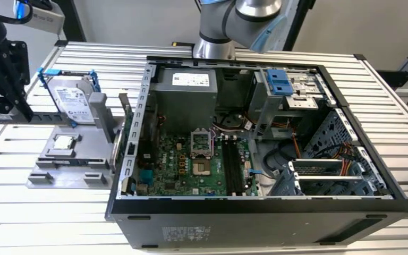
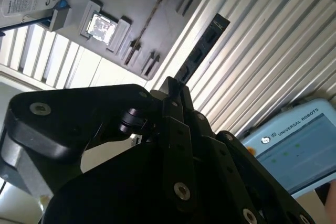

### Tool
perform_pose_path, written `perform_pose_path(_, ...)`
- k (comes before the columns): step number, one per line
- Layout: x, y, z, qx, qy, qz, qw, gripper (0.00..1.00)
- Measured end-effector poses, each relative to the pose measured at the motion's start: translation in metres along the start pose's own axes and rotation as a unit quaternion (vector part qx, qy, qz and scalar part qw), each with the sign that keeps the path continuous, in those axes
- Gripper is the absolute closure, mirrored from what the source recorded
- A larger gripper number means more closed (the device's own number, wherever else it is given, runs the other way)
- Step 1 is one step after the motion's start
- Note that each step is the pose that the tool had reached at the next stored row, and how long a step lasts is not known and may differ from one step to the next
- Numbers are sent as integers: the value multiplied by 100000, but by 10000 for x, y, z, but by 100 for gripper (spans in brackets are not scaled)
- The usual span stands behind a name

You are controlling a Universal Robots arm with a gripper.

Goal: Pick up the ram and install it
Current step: 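Pick up the ram and move it above insertion slot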

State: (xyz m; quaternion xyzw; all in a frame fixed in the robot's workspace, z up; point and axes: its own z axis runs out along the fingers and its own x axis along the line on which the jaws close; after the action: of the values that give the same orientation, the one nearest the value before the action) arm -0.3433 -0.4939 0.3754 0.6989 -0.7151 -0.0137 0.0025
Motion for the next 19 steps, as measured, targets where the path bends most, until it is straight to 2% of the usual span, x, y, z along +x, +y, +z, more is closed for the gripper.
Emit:
perform_pose_path(3,0,-15,-3,-18,20,-14,100000,100)
perform_pose_path(14,-6,-261,-7,-68,12,2,100000,100)
perform_pose_path(16,-7,-288,-8,-70,12,0,100000,100)
perform_pose_path(19,-7,-296,-8,-71,23,0,100000,100)
